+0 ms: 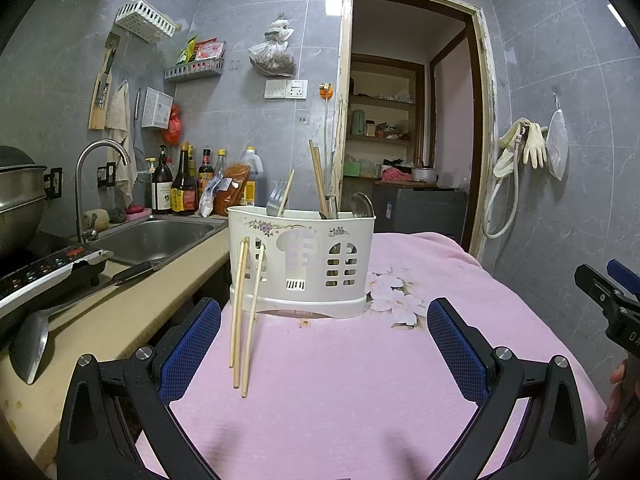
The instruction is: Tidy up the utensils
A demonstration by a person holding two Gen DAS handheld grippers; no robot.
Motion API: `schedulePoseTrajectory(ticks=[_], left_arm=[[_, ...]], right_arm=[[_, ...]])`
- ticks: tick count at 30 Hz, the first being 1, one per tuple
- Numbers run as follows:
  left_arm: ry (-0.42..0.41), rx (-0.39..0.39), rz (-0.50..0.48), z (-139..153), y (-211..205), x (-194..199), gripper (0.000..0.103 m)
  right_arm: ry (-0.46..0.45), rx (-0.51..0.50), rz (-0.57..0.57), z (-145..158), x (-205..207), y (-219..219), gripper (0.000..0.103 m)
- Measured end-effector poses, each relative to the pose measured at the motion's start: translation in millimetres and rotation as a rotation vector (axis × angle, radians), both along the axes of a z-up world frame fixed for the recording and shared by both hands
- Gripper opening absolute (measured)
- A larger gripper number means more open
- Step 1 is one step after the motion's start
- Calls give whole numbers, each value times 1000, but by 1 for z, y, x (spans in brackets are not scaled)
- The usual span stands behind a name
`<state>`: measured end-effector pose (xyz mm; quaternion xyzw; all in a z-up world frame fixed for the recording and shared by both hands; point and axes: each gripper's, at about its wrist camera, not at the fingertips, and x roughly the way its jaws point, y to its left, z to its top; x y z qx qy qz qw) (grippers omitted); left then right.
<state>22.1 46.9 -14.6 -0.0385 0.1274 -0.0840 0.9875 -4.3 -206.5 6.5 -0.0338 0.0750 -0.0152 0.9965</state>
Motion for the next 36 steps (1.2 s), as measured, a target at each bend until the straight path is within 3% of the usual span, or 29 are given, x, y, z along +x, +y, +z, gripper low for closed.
schedulePoseTrajectory(ticks=[36], left_arm=[[11, 0, -4, -3, 2, -2, 101]], right_arm=[[9, 9, 14, 0, -1, 6, 103]])
